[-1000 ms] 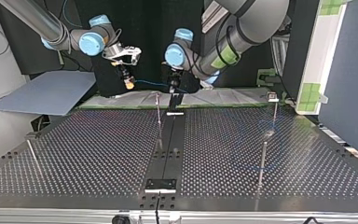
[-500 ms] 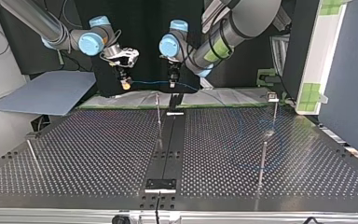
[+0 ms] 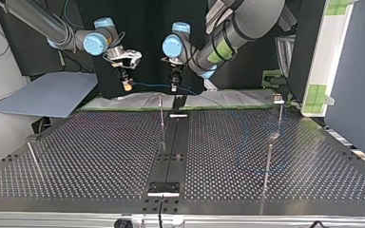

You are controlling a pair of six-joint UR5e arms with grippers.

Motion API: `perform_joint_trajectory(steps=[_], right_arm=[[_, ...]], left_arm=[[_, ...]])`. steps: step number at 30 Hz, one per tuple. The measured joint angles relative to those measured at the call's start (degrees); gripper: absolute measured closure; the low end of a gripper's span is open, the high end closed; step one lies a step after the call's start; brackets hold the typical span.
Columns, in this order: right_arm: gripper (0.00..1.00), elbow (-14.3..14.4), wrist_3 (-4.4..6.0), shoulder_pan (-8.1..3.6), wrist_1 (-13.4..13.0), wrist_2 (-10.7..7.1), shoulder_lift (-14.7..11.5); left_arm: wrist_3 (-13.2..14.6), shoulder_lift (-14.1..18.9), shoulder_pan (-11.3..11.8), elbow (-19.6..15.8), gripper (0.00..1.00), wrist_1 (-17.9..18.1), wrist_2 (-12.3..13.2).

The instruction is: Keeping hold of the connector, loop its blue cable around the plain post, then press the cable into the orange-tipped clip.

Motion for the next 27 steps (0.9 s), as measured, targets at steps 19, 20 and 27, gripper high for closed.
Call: perform_joint_trajectory(steps=[19,20,27], right_arm=[[1.0,-3.2,1.07,-2.33,-4.3,-2.02,4.6],[1.0,-3.4,1.1,-2.42,-4.5,-2.2,4.7],[1.0,-4.8,1.02,-3.28,-4.6,-3.71,5.3]], left_arm=[[2.0,-1.1,1.9,2.2,1.0,0.3,-1.3],[2.3,-1.1,2.0,2.3,1.0,0.3,-1.6],[4.9,-2.7,2.0,3.2,1.0,0.0,-2.2]])
